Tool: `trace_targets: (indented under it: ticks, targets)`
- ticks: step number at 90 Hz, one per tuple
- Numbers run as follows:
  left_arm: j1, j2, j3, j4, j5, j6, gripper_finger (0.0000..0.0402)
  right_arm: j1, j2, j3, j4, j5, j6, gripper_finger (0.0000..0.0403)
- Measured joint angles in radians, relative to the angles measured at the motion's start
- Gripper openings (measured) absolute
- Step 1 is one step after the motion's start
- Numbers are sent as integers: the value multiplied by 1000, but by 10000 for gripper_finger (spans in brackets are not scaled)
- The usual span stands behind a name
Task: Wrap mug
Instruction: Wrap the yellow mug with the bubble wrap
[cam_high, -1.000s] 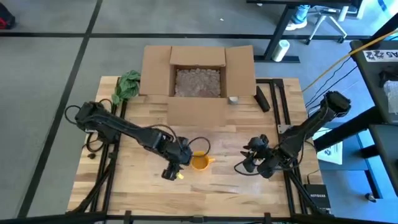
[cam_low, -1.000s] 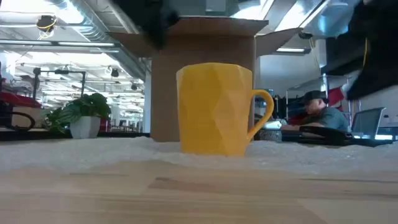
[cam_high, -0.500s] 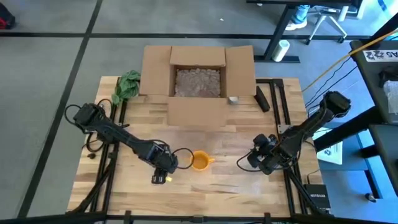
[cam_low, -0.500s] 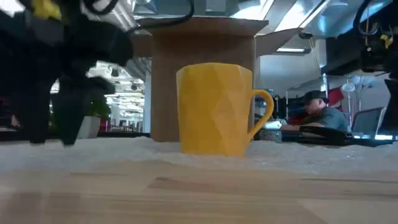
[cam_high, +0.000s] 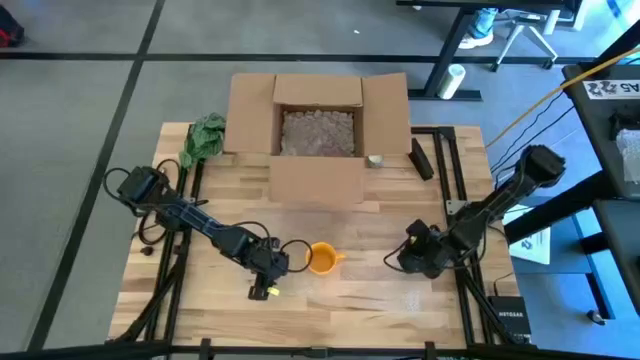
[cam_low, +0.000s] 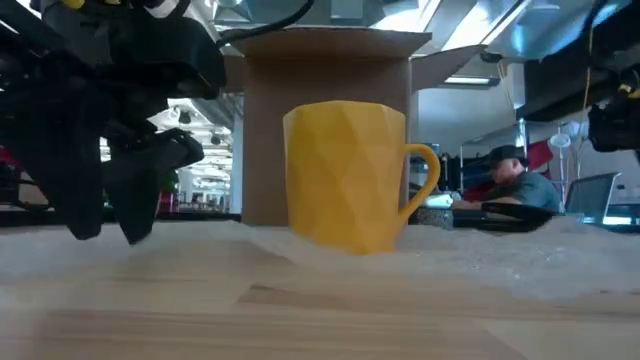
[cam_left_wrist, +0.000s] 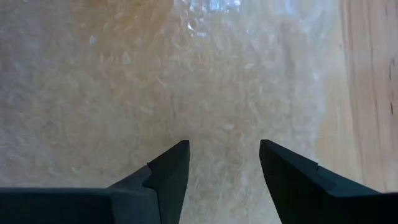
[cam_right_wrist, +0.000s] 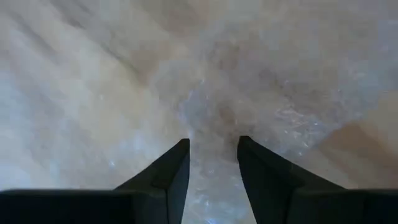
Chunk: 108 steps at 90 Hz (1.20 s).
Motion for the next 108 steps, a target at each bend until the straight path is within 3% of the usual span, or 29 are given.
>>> trace_targets:
  ticks: [11, 27, 47, 75, 108]
  targets:
    - [0, 0, 0, 5, 0, 0, 177, 0, 3, -3, 1, 28, -1, 94]
    - [0, 0, 0, 23, -15, 11, 177, 0, 4, -7, 14, 57, -40, 10]
    - [6, 0, 0, 59, -54, 49, 177, -1, 8, -9, 185, 203, -157, 2]
    - [48, 0, 0, 131, -61, 95, 177, -1, 6, -8, 493, 306, -388, 0]
    - [71, 0, 0, 222, -61, 148, 177, -35, 8, -6, 823, 293, -647, 0]
